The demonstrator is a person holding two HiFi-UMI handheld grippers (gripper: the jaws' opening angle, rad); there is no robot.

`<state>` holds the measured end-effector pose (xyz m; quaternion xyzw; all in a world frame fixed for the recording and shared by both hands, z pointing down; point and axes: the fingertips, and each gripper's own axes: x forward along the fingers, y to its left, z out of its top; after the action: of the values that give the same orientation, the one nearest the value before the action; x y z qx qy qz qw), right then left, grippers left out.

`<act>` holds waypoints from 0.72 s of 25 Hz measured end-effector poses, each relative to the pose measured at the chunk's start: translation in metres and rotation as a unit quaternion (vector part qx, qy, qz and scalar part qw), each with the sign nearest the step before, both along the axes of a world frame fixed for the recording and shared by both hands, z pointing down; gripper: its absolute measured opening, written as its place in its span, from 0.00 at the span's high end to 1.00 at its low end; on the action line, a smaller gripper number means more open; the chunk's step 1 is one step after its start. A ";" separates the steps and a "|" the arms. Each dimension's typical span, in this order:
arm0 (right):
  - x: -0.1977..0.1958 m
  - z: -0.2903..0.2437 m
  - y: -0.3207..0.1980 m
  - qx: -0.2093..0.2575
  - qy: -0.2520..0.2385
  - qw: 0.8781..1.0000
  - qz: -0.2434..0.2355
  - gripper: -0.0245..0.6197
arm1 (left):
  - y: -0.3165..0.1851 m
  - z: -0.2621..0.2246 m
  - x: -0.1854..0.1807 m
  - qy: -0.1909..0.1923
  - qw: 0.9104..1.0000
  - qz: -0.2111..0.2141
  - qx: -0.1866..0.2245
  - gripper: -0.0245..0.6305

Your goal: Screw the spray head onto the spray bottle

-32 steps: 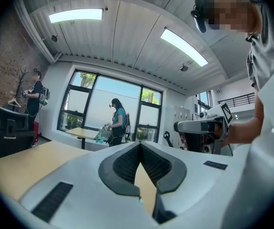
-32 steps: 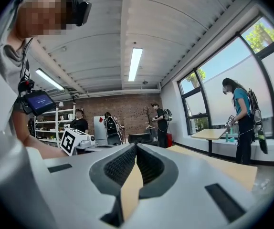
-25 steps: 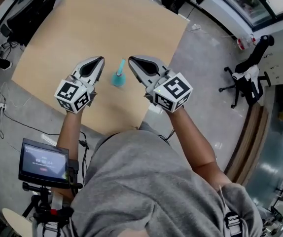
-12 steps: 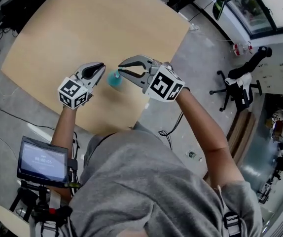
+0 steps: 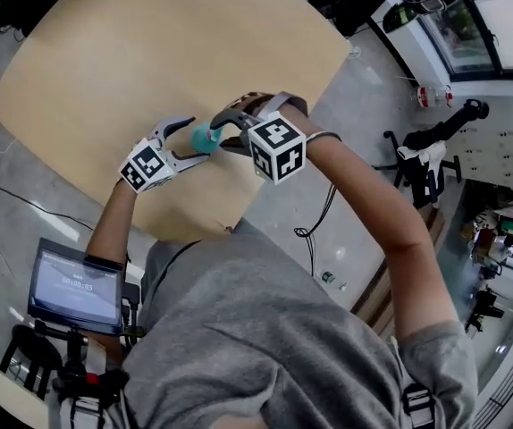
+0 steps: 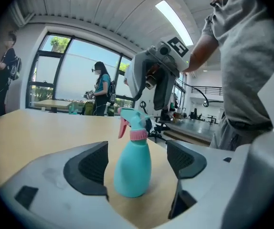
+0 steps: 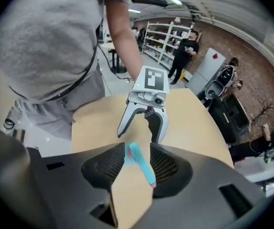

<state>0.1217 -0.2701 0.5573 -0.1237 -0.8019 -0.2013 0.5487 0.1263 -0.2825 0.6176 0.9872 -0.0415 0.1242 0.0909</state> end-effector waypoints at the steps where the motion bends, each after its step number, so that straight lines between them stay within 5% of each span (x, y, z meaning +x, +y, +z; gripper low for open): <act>1: 0.000 0.005 0.002 0.003 0.014 1.000 -0.016 0.73 | 0.005 0.003 0.004 -0.004 1.000 0.008 0.006 0.40; 10: -0.006 0.028 0.008 -0.017 0.062 0.996 -0.069 0.73 | 0.015 0.013 0.030 -0.017 0.999 0.024 0.041 0.33; 18: -0.008 0.033 0.011 -0.048 0.066 0.996 -0.032 0.74 | 0.027 0.027 0.043 -0.023 0.998 0.036 0.037 0.33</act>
<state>0.1139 -0.2595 0.5906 -0.1890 -0.7683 -0.1715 0.5870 0.1697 -0.2553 0.6447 0.9877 -0.0121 0.1482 0.0488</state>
